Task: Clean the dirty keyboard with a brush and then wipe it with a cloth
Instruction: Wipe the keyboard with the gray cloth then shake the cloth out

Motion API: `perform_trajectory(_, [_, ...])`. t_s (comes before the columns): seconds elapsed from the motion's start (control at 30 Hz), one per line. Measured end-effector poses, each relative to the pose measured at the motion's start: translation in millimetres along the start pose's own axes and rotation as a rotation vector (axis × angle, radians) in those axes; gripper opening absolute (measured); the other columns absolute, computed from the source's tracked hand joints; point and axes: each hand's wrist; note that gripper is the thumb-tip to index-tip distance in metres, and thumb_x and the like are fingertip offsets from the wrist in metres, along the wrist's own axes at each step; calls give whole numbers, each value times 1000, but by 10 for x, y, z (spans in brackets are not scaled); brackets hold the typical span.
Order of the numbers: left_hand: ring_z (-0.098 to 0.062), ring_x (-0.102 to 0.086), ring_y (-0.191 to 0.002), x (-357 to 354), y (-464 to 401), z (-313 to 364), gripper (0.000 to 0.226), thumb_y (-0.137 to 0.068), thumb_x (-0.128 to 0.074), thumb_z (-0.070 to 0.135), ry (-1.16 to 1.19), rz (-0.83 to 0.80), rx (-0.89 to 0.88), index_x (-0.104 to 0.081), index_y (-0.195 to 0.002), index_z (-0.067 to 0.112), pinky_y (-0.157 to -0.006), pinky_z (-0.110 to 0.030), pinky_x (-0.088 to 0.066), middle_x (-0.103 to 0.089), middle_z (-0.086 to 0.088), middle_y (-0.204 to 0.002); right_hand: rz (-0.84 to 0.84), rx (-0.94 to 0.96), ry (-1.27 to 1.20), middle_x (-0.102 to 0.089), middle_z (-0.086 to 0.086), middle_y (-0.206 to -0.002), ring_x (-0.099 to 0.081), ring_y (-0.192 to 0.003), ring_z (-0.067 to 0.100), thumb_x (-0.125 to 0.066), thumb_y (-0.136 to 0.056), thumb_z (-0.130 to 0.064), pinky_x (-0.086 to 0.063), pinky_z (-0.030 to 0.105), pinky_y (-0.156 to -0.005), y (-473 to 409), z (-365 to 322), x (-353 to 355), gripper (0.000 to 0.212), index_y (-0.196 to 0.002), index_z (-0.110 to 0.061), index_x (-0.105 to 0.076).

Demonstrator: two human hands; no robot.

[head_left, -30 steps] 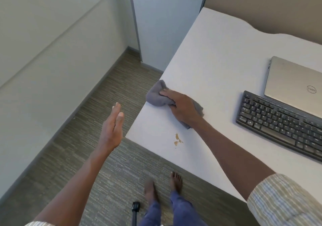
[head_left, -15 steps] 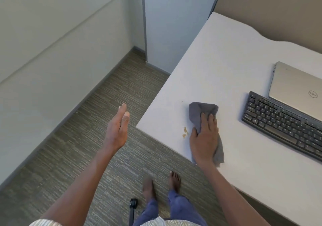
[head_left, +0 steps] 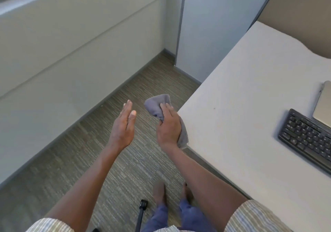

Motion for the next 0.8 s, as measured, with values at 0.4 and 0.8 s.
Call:
perform_trajectory(0.4, [-15, -6, -156, 771, -160, -211, 82, -93, -61, 1, -345, 40, -67, -16, -161, 10, -127, -38, -15, -14, -7, -169, -491, 247, -324, -67, 12, -103, -59, -97, 22, -56, -81, 8, -46, 26, -88, -480, -393, -417, 41, -117, -6, -69])
perform_trajectory(0.8, [-26, -68, -102, 1119, -318, -106, 36, -84, -68, 4, -489, 148, -237, -74, -116, 19, -87, -38, -53, -75, -2, -113, -937, 305, -94, -65, -5, -119, -61, -105, 12, -79, -79, -23, -47, 29, -96, -855, -517, -116, 59, -134, -25, -57])
Point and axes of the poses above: each hand's wrist, its own y-axis away from the middle knuckle, its own x-axis out of the back of the hand, z = x × y
